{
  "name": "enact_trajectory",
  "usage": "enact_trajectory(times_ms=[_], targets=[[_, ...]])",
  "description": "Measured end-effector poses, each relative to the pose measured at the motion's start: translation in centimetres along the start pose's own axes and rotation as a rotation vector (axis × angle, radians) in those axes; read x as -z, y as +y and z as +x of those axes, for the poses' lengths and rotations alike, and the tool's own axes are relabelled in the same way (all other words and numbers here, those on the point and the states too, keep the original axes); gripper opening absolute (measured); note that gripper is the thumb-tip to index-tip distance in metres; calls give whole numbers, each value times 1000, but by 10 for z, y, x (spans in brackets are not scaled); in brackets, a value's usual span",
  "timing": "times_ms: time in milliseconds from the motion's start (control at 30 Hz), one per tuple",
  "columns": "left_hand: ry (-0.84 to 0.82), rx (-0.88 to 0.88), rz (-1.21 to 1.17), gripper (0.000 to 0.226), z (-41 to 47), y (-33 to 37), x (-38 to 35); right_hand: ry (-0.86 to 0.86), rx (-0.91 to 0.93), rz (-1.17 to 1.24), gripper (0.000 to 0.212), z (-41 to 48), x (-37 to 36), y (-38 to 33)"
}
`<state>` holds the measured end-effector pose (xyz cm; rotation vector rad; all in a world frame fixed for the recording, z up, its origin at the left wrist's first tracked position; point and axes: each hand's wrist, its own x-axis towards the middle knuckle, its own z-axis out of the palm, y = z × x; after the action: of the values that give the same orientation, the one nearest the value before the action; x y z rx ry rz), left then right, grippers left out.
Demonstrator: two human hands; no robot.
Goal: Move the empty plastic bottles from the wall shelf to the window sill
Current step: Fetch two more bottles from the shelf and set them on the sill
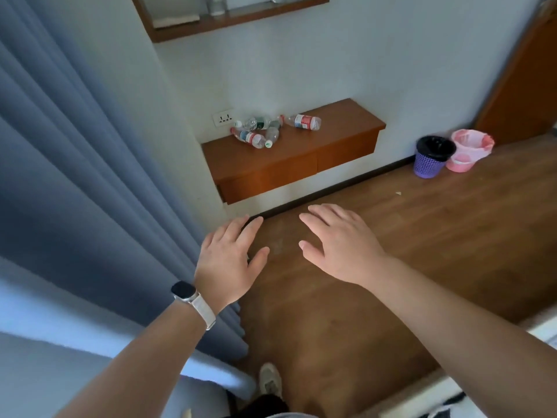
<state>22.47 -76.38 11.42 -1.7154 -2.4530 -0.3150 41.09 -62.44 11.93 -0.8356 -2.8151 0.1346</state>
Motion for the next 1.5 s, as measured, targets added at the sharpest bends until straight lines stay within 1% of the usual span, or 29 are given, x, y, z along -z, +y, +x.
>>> enact_trajectory(times_ms=[133,267,433,567,700,833,933,1167,1300,1400,1500], targets=[[-37,-60,-26,59,55,-4,-15,-22,-52,-51,54,26,-1,18],[-26,-155,-17,59,120,-10,-31,-50,-158,-70,57,67,-1,39],[-62,-247,-80,60,195,-42,-61,-115,-243,-39,58,133,-6,66],[-63,-242,-113,59,252,-83,-76,-146,-264,-71,58,195,-15,77],[-51,-227,-108,58,298,-123,-89,-113,-279,-79,59,251,-22,73],[-45,-209,-118,55,330,-144,-93,-140,-272,-93,60,289,-29,78],[-30,-205,-119,55,350,-152,-97,-119,-271,-107,60,312,-30,88],[-52,-164,-86,59,400,-151,-115,-139,-261,-72,62,364,-46,130],[-44,-127,-27,58,435,-141,-131,-150,-183,-53,61,395,-57,166],[-41,-99,12,53,465,-123,-140,-154,-135,-36,61,421,-60,205],[-42,-76,-5,52,502,-91,-145,-152,-106,-9,61,448,-54,248]])
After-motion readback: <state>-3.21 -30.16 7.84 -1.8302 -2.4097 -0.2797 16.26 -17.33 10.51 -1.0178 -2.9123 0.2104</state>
